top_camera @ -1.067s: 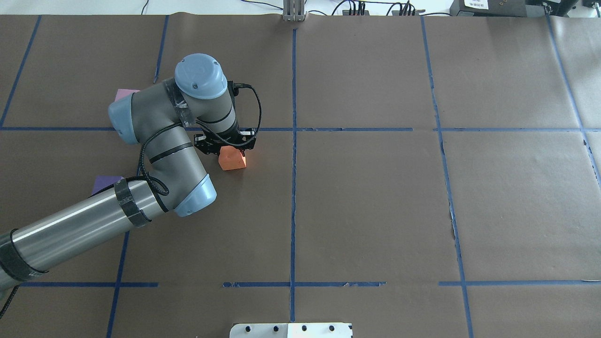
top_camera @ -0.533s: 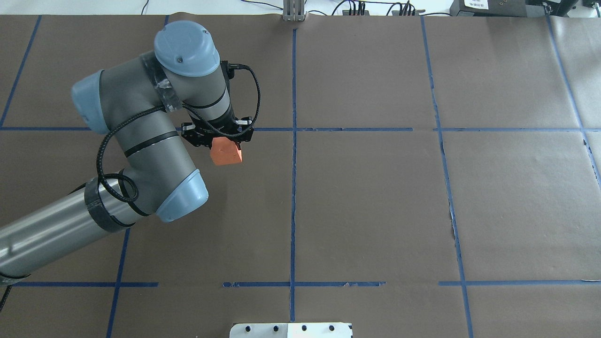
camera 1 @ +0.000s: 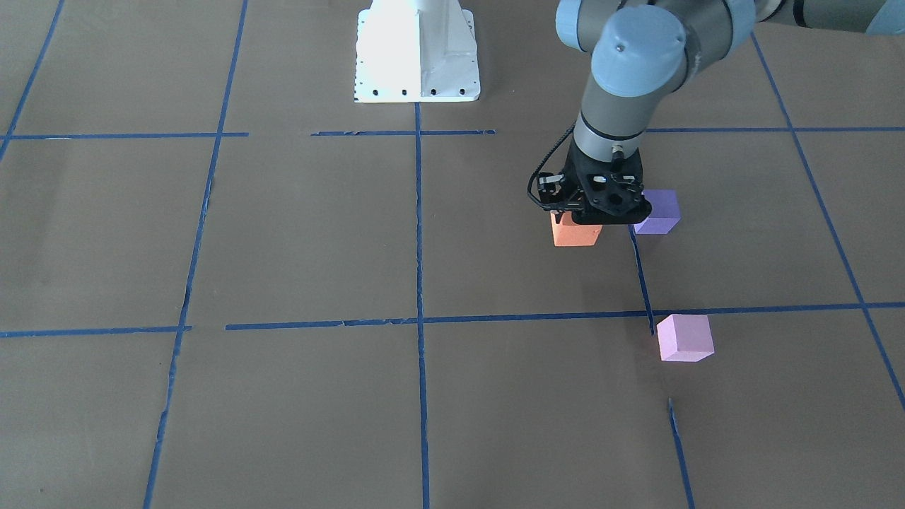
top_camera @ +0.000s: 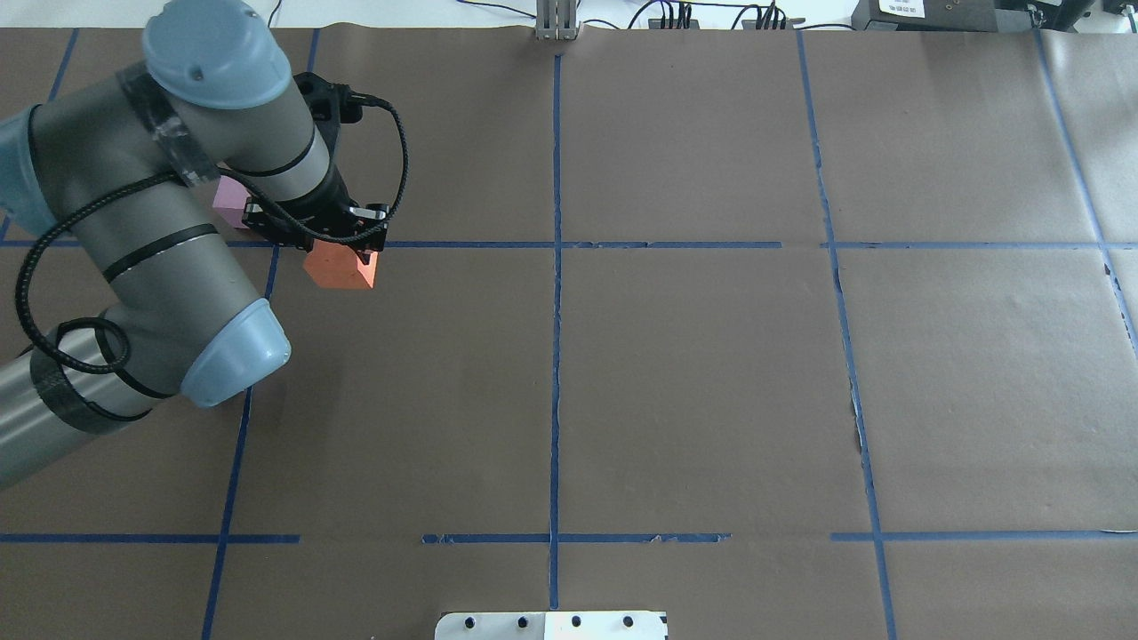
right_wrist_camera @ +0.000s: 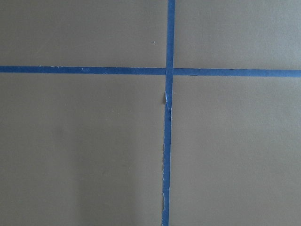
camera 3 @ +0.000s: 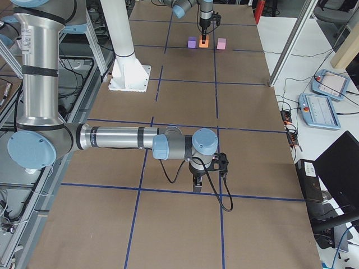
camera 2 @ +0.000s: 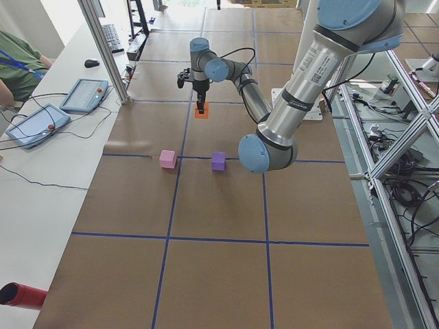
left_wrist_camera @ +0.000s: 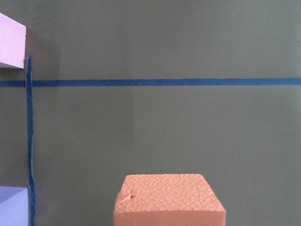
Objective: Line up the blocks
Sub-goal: 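Carry the orange cube toward the gap between pink and purple cubes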
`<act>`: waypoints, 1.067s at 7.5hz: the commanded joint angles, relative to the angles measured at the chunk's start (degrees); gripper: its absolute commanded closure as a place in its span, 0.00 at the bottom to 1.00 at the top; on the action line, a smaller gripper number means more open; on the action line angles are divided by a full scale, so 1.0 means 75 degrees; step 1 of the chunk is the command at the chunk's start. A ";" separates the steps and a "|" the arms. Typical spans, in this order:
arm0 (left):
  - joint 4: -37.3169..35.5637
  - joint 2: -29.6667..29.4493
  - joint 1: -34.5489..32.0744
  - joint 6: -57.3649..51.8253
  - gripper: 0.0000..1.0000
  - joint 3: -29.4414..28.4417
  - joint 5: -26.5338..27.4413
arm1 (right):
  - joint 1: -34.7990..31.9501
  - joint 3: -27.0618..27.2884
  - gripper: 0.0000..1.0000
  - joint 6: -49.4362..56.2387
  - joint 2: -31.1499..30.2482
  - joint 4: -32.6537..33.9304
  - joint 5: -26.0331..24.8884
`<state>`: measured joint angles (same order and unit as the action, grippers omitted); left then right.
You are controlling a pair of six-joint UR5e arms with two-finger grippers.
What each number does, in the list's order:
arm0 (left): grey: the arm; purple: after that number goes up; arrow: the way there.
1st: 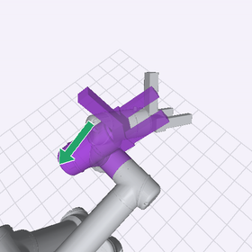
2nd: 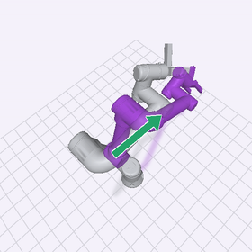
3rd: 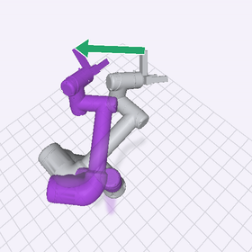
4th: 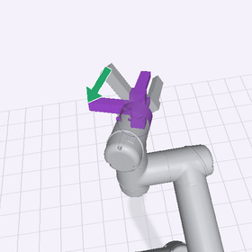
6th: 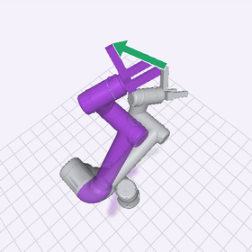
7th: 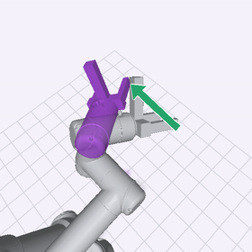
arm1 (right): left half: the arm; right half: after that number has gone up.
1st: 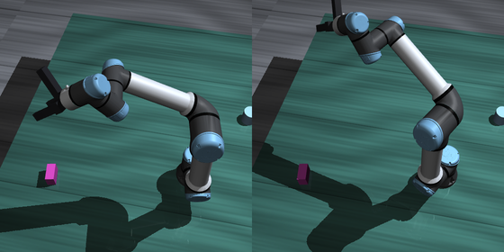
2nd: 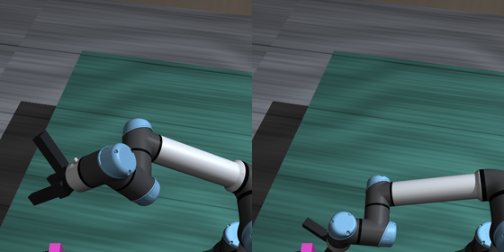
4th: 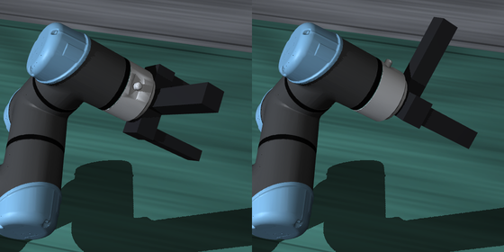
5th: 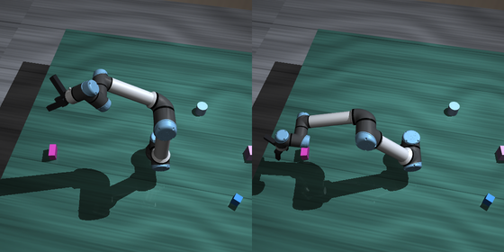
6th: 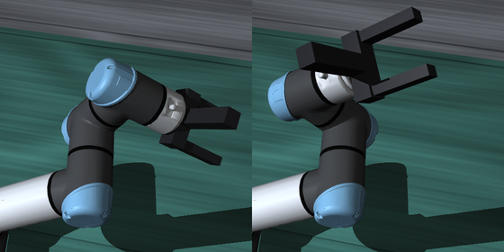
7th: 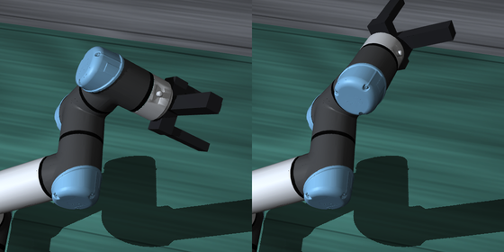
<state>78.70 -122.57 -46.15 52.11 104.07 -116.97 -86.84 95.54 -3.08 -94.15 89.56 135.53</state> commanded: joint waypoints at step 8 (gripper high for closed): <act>0.2547 0.1820 -0.0761 -0.0163 1.00 -0.1430 -0.0670 | 0.0012 0.0000 0.00 0.0000 0.0002 0.0000 0.0000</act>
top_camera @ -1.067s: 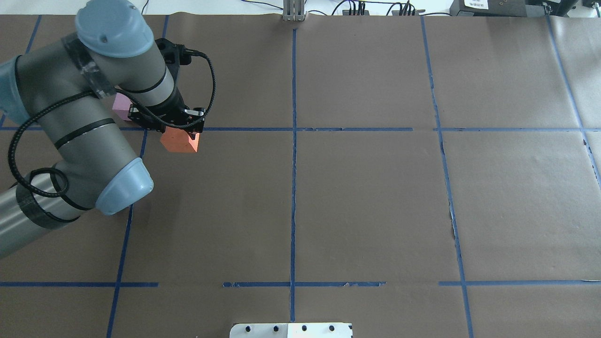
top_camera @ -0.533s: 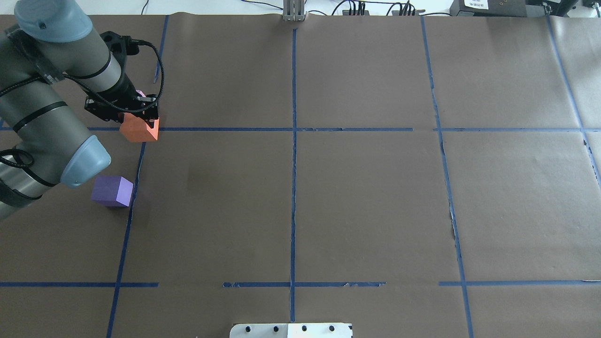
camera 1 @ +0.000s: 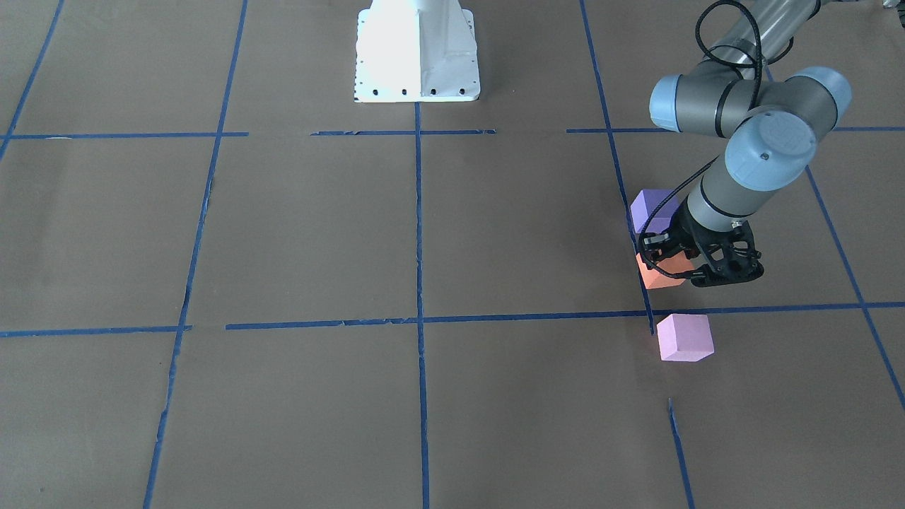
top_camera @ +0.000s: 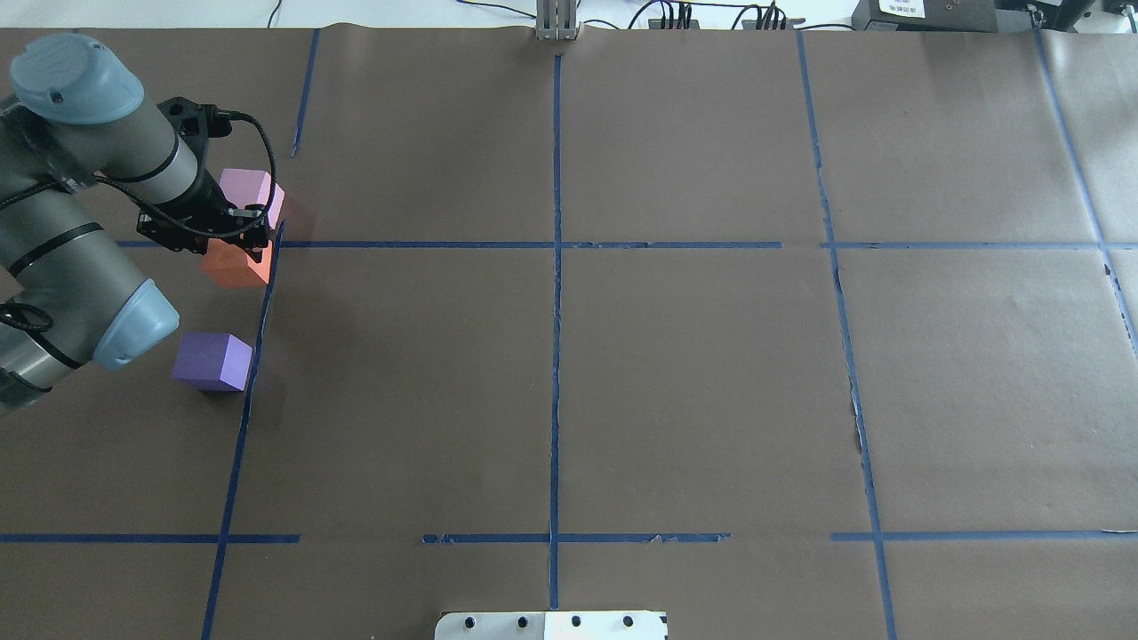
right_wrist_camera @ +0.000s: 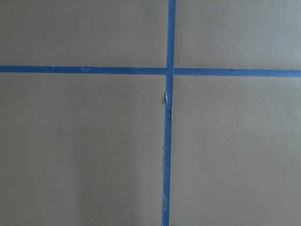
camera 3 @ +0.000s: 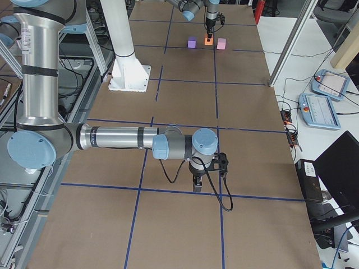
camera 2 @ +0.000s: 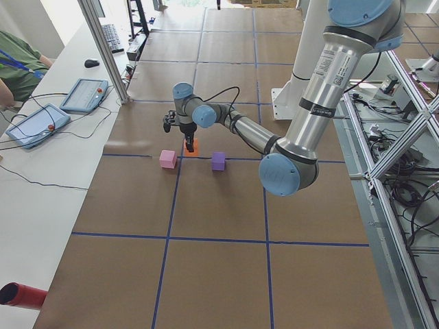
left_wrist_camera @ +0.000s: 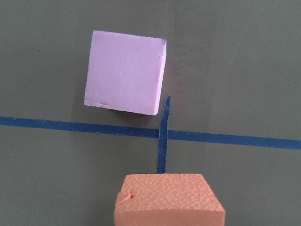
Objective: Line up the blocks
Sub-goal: 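Carry the orange cube toward the gap between pink and purple cubes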
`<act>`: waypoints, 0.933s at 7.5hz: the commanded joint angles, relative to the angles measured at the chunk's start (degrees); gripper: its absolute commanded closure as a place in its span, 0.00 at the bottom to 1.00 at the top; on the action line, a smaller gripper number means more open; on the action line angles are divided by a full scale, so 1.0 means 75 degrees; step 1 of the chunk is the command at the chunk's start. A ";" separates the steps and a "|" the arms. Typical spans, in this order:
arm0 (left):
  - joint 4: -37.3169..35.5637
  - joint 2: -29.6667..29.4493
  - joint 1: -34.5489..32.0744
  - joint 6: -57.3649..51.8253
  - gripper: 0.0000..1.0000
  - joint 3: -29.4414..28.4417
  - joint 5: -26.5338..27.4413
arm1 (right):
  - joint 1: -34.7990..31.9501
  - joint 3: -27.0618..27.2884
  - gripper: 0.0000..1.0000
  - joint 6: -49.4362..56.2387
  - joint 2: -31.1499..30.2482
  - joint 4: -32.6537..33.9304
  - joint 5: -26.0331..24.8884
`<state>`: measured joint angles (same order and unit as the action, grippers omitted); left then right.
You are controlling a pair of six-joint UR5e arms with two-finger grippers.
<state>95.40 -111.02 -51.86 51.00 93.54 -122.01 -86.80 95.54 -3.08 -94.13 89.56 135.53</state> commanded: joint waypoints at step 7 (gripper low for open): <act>0.0639 0.0365 0.0071 -0.0014 0.67 -0.0202 0.0014 | -0.0004 0.0000 0.00 0.0000 0.0000 0.0000 0.0000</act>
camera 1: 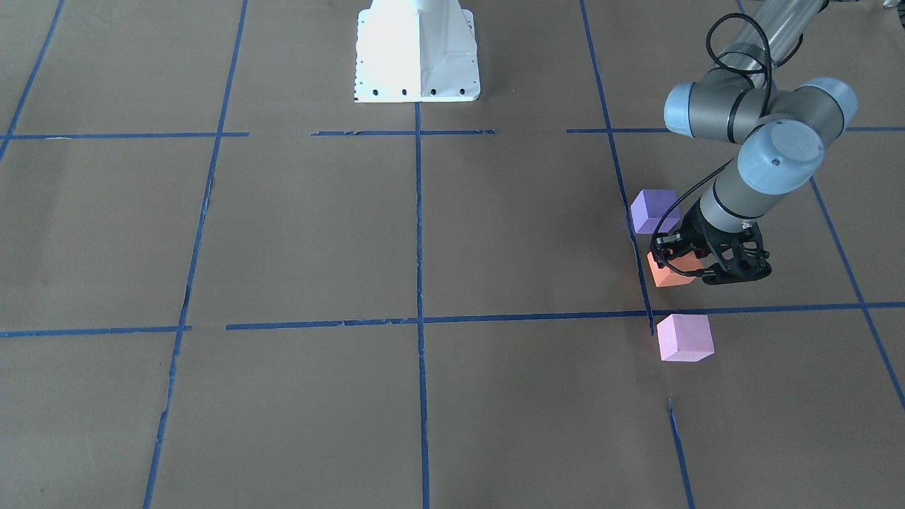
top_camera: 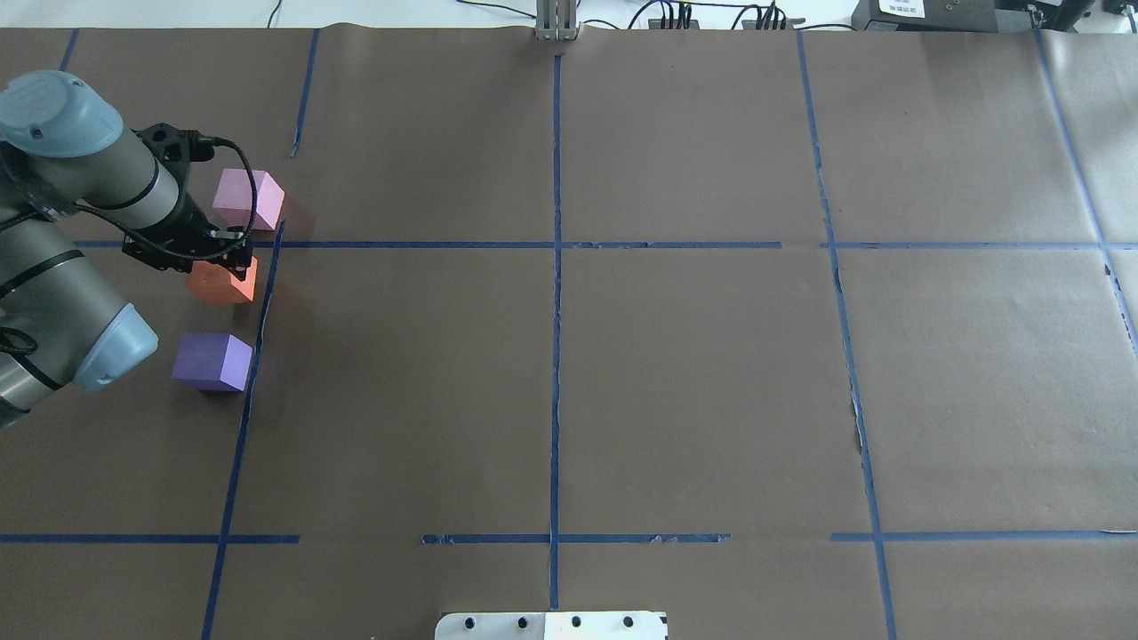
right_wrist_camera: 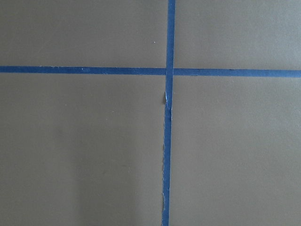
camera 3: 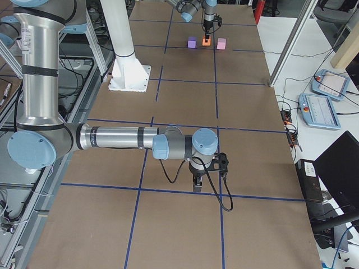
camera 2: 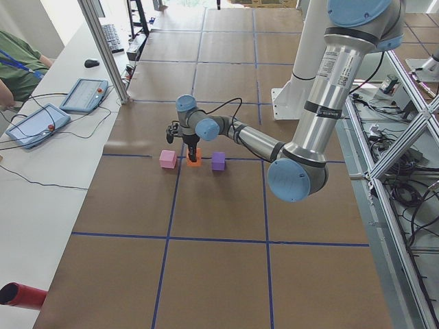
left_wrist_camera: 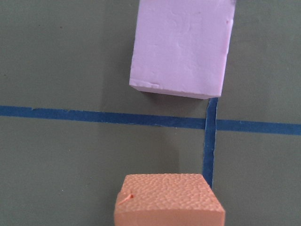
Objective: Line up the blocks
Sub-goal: 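Carry the orange cube toward the gap between pink and purple cubes, then lower the orange cube between the pink and purple cubes and release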
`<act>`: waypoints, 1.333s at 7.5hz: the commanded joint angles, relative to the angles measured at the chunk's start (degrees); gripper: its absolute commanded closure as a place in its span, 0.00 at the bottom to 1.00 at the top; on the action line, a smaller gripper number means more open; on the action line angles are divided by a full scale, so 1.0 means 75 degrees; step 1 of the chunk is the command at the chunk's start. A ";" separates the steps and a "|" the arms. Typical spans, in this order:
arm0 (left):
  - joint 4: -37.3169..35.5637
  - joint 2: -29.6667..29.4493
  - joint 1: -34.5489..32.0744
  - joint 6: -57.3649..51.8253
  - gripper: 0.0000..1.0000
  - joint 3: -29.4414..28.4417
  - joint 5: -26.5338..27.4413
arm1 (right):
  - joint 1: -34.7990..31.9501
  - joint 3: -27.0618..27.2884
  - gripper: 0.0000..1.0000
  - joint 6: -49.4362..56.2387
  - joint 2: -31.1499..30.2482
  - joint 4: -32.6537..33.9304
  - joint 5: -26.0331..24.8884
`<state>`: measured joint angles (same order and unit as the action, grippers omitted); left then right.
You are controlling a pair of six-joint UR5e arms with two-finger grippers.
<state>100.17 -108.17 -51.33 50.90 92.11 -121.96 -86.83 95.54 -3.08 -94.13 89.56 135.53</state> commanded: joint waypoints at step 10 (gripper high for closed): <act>-0.1748 -0.0260 -0.0605 -0.0269 0.00 0.2358 0.0088 | 0.0011 0.0000 0.00 0.0000 0.0000 0.0000 0.0000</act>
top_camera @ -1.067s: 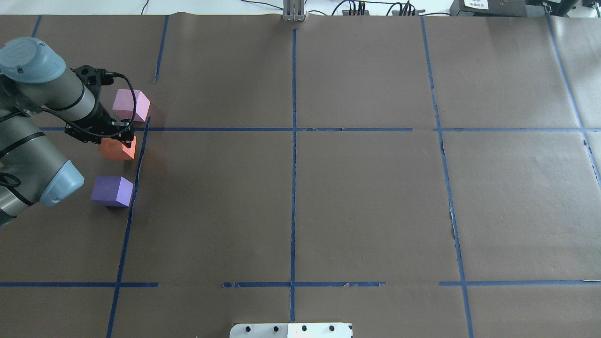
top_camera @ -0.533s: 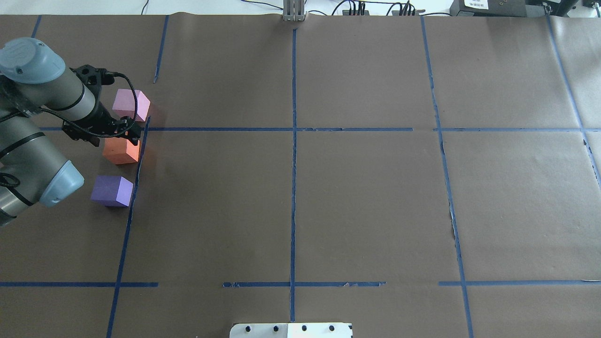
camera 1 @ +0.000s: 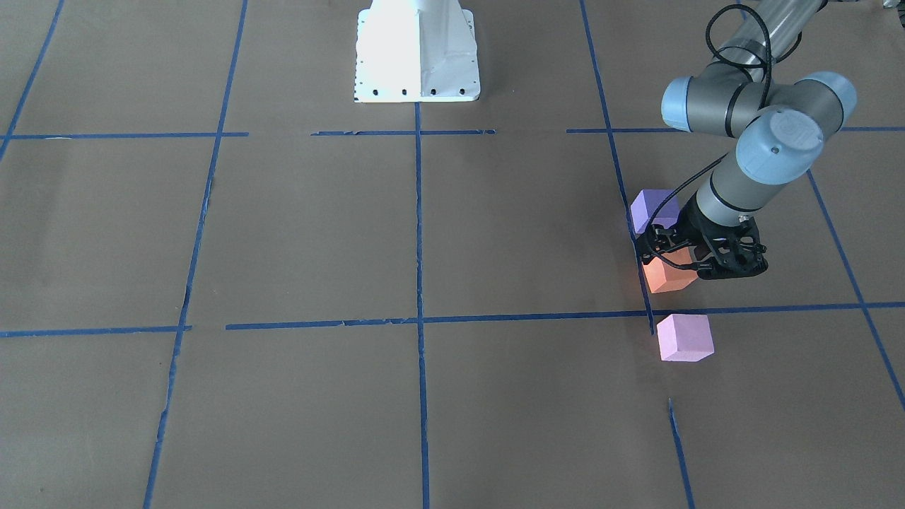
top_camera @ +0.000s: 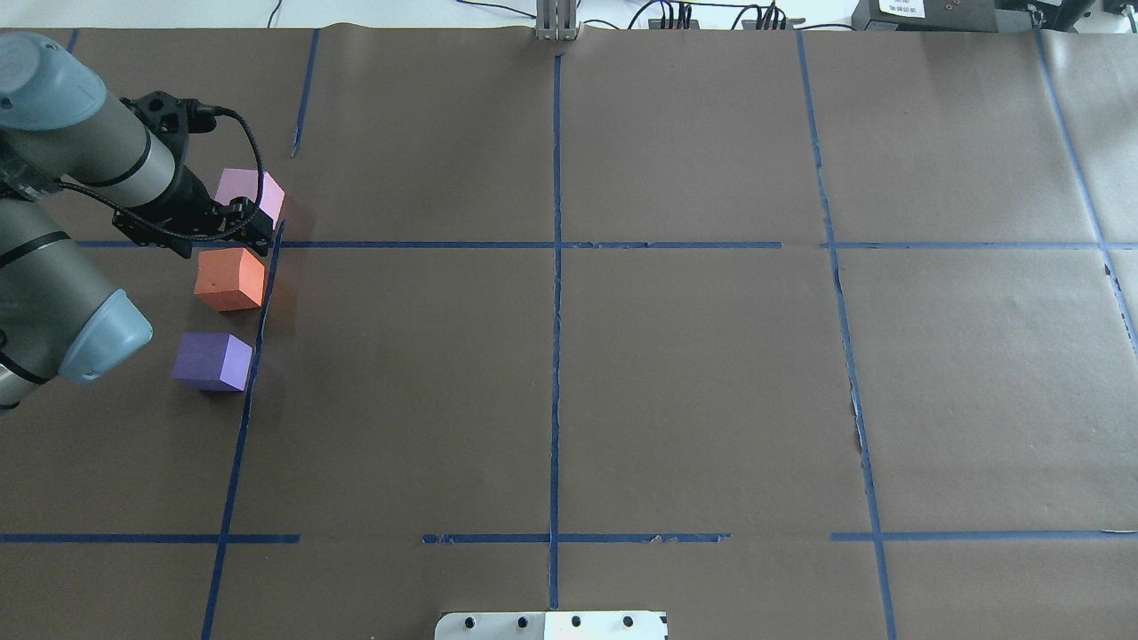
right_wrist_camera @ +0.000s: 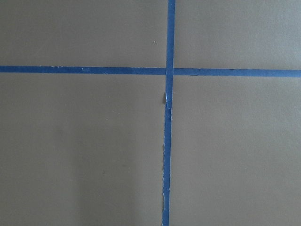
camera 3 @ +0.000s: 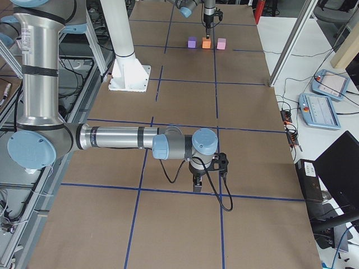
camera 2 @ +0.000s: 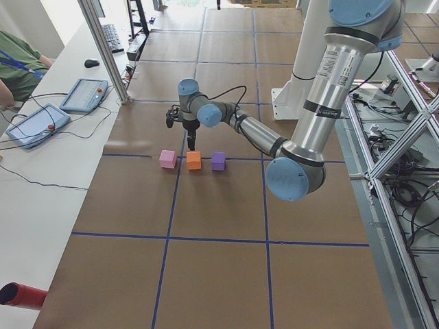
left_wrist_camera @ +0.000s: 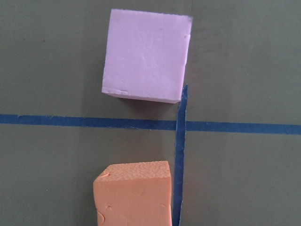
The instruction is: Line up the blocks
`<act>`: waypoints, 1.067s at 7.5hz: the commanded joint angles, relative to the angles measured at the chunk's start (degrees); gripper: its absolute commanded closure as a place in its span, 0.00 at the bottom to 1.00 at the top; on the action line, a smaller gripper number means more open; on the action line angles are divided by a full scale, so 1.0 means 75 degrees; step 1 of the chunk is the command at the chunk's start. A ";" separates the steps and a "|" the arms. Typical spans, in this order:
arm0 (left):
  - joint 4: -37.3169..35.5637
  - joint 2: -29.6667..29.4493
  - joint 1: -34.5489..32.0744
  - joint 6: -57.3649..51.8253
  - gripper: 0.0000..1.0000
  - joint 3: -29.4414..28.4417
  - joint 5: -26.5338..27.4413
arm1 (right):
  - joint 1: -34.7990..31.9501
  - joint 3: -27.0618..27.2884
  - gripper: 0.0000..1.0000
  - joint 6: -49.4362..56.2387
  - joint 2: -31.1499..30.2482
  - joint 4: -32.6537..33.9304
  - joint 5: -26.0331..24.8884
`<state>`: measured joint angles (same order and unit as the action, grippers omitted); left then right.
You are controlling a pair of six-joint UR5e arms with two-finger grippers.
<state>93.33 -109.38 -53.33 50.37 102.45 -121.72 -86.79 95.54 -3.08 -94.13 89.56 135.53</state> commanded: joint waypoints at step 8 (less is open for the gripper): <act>-0.1606 0.1363 -0.4174 -0.8379 0.00 -0.1059 -0.1242 | 0.0006 0.0000 0.00 0.0000 0.0000 0.0000 0.0000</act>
<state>80.42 -102.15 -82.11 -7.83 98.60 -128.90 -86.79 95.54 -3.08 -94.13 89.56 135.53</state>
